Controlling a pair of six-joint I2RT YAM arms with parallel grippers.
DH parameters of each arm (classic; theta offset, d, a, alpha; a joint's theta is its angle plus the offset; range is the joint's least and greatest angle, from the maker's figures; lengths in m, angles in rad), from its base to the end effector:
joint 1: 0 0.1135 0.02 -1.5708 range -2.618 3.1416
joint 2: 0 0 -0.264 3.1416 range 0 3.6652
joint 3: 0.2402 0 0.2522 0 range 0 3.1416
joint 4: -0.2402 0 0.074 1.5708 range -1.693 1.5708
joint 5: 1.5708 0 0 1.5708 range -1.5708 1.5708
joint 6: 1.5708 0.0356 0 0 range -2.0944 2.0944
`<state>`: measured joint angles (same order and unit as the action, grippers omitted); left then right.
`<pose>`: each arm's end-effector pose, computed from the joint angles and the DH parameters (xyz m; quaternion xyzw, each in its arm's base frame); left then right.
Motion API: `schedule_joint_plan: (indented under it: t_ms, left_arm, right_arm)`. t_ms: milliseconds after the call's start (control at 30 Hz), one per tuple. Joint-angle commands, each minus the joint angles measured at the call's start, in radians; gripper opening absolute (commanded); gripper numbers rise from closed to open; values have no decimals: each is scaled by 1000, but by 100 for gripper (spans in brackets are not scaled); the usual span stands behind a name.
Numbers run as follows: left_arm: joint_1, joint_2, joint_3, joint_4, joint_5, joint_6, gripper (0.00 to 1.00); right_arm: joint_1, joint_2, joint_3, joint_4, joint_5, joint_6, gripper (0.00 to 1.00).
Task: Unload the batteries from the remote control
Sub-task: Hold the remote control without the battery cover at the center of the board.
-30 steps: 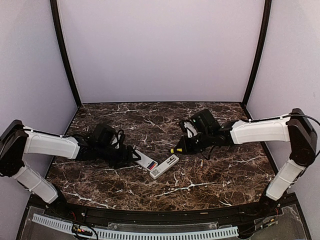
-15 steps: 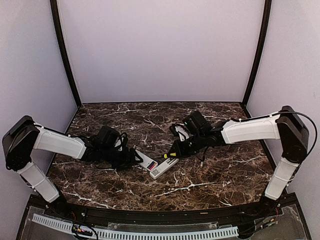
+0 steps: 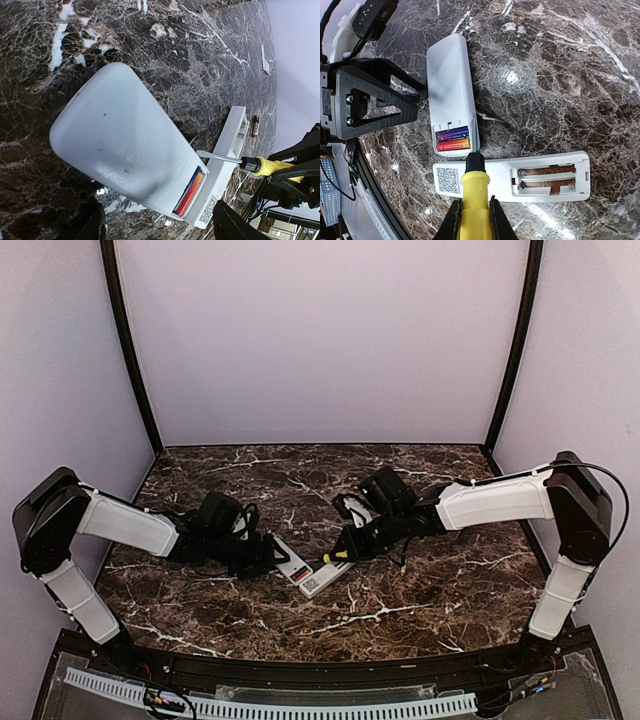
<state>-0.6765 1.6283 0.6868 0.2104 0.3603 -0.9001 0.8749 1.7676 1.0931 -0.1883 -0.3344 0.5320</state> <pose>0.2321 -0.2025 0.1427 -0.0276 0.9009 -0.3998 0.1667 0.2285 0.2918 0.1845 -0.2146 0.9015 0.3401 0.1597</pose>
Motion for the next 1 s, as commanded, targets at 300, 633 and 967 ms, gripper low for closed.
schedule_joint_plan:
  t_ms: [300, 633, 967]
  left_arm:
    - [8, 24, 19, -10, 1, 37, 73]
    - [8, -9, 2, -73, -13, 72, 62]
    - [9, 1, -16, -59, -16, 74, 45]
  right_arm:
    - [37, 0, 46, -2, -47, -6, 0]
    - [62, -72, 53, -81, 20, 44, 0]
    - [135, -42, 122, -166, 142, 59, 0]
